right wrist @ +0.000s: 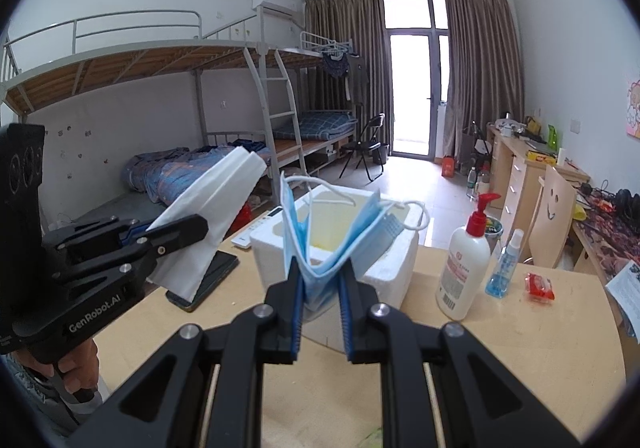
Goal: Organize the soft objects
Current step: 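Carry the blue mask and white tissue in both grippers to the foam box, then lower the blue mask into the foam box and open the right gripper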
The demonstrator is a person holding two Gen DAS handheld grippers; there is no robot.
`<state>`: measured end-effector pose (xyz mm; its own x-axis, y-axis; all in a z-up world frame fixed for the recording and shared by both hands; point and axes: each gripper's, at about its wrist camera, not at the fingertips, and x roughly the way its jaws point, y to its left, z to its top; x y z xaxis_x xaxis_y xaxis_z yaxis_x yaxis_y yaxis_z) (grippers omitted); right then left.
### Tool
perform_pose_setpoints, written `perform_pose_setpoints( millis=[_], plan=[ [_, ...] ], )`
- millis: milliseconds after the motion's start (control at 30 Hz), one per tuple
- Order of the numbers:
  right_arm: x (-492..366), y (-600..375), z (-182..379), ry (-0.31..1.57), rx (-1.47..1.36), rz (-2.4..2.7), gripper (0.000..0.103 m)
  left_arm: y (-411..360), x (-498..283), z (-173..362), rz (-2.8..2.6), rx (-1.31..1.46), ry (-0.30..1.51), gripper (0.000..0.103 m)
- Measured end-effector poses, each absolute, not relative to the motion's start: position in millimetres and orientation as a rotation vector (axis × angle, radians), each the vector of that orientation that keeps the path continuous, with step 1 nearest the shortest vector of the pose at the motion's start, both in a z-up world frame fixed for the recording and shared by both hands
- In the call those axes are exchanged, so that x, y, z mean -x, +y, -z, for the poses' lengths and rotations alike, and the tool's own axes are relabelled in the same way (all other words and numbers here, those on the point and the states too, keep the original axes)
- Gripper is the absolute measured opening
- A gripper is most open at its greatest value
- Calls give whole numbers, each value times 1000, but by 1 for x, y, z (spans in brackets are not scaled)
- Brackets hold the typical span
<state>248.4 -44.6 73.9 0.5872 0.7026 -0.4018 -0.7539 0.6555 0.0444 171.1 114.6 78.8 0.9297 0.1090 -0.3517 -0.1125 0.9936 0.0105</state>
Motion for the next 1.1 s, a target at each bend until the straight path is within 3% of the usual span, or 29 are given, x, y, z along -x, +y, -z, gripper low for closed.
perform_pose_setpoints(
  millis=[1100],
  plan=[
    [-318, 17, -73, 470, 185, -877, 19, 161, -210, -76, -248, 35, 390, 9]
  ],
)
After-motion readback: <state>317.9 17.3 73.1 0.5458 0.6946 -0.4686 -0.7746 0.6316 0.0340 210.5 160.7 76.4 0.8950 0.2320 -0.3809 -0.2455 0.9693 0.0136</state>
